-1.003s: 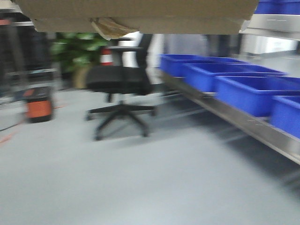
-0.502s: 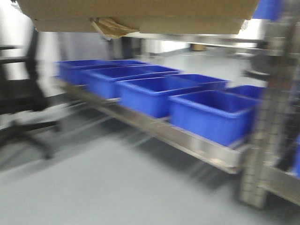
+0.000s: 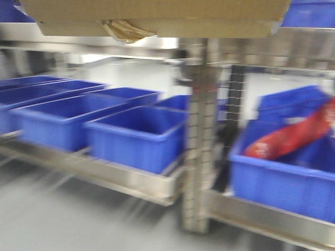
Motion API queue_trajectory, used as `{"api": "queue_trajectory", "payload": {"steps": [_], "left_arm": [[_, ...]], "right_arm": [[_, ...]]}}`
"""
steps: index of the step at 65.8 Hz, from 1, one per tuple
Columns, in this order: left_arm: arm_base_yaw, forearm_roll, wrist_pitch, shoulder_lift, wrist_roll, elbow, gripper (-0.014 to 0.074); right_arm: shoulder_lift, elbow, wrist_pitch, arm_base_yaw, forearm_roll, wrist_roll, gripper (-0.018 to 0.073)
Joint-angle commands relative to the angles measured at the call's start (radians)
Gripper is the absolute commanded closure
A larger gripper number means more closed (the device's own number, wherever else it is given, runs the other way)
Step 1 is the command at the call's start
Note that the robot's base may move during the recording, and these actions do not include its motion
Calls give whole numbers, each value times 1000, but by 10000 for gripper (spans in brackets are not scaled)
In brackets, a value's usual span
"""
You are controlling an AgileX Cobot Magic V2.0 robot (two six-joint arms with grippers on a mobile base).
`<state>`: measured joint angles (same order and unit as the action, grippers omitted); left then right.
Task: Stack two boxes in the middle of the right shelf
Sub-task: 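Hold the boxes raised with both grippers while driving to the steel shelf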
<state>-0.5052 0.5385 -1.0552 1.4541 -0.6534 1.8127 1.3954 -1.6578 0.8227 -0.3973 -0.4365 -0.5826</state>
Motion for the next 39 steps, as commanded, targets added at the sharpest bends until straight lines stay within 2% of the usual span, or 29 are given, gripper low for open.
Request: {"api": "queue_trajectory", "payload": {"steps": [1,39], "left_arm": [[3,16,28,-15,-14,15,708],[3,27,28,-15,-14,15,708]], "right_arm": [[-18,-17,-54,5,-32,-3,713],[-18,-17,-60,5,-32,-3,713]]}}
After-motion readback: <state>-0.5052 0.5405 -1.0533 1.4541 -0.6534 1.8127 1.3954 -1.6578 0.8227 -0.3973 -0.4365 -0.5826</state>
